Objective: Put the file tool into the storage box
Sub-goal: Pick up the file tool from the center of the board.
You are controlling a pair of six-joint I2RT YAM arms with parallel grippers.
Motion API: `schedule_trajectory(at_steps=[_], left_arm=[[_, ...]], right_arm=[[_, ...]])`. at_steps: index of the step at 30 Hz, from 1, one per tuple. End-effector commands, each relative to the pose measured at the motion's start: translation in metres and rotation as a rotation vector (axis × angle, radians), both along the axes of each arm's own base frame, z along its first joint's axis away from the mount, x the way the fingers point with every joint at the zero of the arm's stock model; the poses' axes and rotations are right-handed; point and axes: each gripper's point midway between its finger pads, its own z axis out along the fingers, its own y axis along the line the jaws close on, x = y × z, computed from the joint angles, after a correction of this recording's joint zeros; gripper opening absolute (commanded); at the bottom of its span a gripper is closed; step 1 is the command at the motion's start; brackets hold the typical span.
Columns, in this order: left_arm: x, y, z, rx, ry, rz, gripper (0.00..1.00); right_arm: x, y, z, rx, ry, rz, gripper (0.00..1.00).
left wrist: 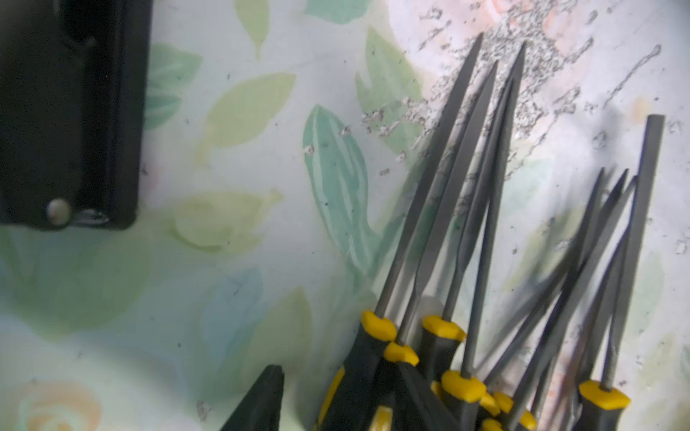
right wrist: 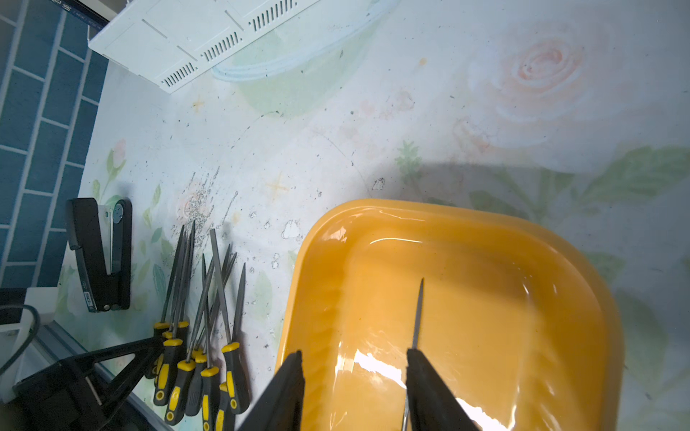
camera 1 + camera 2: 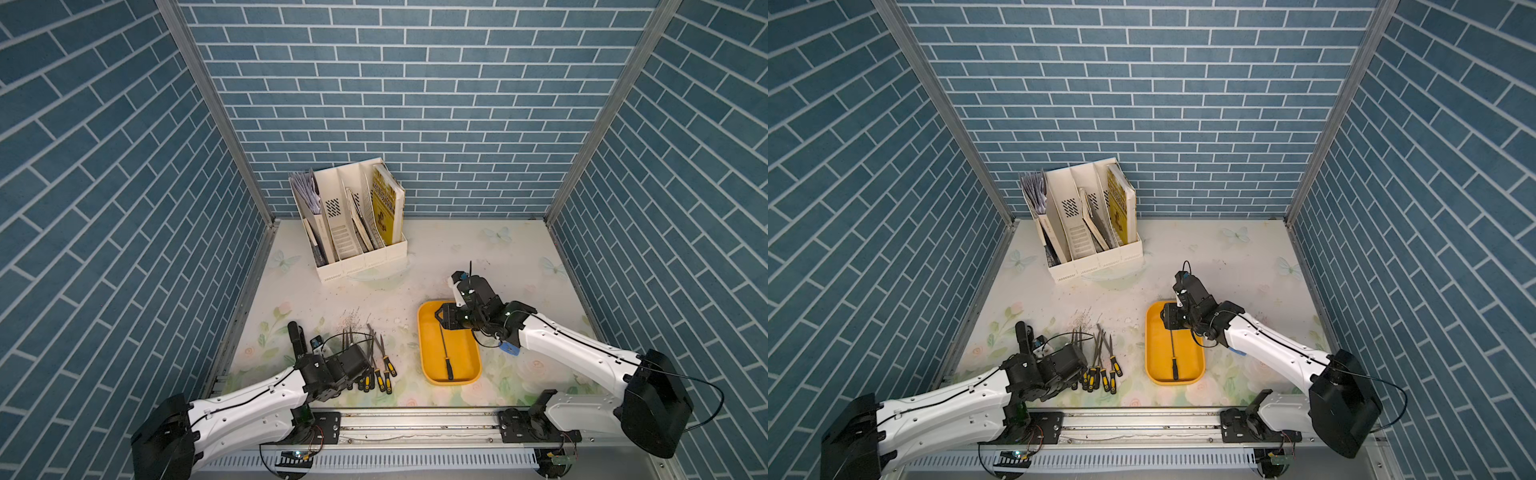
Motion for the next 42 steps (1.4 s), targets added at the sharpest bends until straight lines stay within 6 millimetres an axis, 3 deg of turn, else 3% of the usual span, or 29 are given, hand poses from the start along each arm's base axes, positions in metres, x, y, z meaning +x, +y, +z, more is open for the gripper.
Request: schedule_trajectory(at_steps=[1, 3, 8, 15, 21, 27, 36, 40, 42], left_arm=[[-0.004, 0.011, -0.009, 0.041, 0.029, -0.024, 0.42], [-0.003, 0.010, -0.010, 0.037, 0.035, -0.032, 0.39], [-0.001, 0.011, -0.014, 0.035, 0.044, -0.047, 0.41], [-0.002, 0.014, -0.001, 0.024, 0.026, -0.033, 0.63], [0.002, 0.016, 0.017, 0.010, -0.014, -0.012, 0.65], [-0.001, 0.019, 0.007, 0.019, 0.004, -0.001, 0.51], [-0.007, 0.018, -0.018, 0.032, 0.052, -0.015, 0.49], [-0.011, 0.019, -0.031, 0.026, 0.078, -0.029, 0.39], [-0.010, 0.018, -0.034, 0.016, 0.078, -0.038, 0.29]], right_arm=[[-0.004, -0.001, -0.007, -0.027, 0.000, 0.022, 0.47], [-0.003, 0.000, -0.008, -0.029, 0.000, 0.022, 0.46], [-0.003, 0.001, -0.010, -0.032, 0.004, 0.027, 0.46], [-0.003, 0.005, -0.004, -0.028, -0.005, 0.033, 0.46], [-0.004, 0.009, -0.003, -0.023, -0.007, 0.040, 0.46], [-0.006, 0.015, -0.007, -0.024, -0.001, 0.047, 0.45], [-0.009, 0.017, -0.012, -0.032, 0.007, 0.055, 0.45], [-0.010, 0.017, -0.014, -0.037, 0.011, 0.058, 0.45], [-0.010, 0.017, -0.013, -0.034, 0.008, 0.059, 0.45]])
